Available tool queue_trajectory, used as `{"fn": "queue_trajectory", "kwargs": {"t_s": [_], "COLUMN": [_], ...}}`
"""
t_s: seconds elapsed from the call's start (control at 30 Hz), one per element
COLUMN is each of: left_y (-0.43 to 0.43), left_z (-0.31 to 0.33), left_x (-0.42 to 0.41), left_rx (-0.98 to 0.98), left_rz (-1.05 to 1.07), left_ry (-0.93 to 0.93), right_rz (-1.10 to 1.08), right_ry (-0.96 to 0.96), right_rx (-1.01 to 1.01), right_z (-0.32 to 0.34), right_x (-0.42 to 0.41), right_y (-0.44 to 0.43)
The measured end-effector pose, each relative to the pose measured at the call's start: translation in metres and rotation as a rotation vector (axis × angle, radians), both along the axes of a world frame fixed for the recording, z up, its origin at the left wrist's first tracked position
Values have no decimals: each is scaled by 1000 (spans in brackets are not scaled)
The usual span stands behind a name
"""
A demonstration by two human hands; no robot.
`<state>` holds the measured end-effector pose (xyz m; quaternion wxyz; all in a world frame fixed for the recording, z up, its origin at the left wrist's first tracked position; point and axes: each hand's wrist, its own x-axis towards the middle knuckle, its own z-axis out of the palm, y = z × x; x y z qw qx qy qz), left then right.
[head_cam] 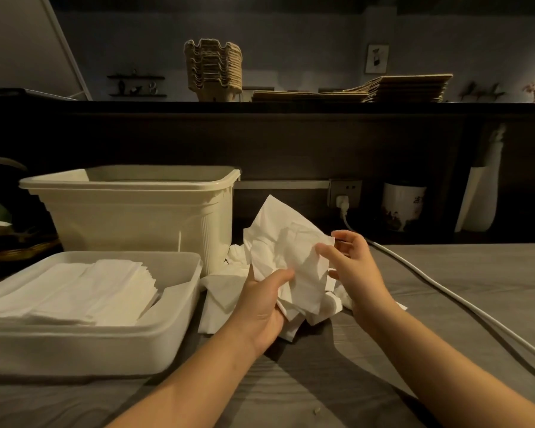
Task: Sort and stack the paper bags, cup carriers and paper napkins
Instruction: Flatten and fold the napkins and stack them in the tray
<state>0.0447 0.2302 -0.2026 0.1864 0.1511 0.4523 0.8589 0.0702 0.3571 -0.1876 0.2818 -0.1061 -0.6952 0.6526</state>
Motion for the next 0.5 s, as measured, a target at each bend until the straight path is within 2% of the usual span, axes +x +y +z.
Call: {"fn": "queue_trajectory", "kwargs": {"t_s": [0.17,0.5], "left_y": [-1,-1], "left_z": [2,-3], "left_x": [-1,-10], "left_rx": [19,23], "left_rz": [36,83], "left_ry": [1,-16], "right_rz": [63,21], "right_ry": [-89,0], "right_rx": [66,127], "right_z": [1,1], "right_x": [4,4], "right_y": [0,0]}}
